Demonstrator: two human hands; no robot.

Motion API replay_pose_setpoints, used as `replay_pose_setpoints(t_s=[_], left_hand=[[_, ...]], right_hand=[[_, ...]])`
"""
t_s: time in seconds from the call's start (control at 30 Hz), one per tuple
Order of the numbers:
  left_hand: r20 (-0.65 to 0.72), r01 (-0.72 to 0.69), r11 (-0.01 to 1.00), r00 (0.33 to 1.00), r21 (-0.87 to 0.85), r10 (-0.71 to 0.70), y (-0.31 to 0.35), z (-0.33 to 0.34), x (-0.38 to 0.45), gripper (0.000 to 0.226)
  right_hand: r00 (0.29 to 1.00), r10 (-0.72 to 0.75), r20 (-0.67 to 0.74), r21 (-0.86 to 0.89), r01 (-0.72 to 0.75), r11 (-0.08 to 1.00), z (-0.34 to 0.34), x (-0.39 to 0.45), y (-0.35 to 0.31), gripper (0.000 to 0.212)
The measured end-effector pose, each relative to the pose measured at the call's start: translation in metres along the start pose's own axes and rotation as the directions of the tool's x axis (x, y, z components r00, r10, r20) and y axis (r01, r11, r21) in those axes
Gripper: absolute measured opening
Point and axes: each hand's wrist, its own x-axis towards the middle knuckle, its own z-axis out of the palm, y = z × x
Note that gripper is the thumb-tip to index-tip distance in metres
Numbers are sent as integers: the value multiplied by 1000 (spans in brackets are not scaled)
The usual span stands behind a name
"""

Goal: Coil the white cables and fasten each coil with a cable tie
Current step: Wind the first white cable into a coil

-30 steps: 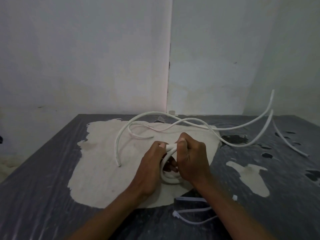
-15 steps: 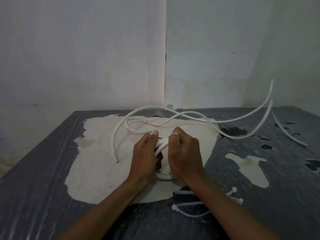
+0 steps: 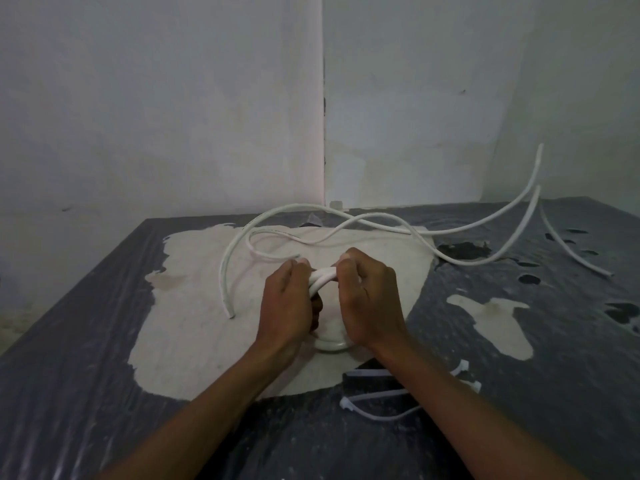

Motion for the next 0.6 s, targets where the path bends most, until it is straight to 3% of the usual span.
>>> replay_pose_setpoints(t_s=[0.17,0.47,0.6], left_hand=[[176,142,981,977,-135,-118,4,-3,1,41],[40,8,999,999,-42,-6,-2,-1,-5,39],[-5,18,1000,1000,-21,-18,-6,-3,-2,37]], right_hand=[[996,30,-81,11,-30,999,-2,0,-3,30],[991,122,52,55,-125,991,-4,-4,-3,45],[957,195,216,-93,-179,979,-22,4,-11,38]])
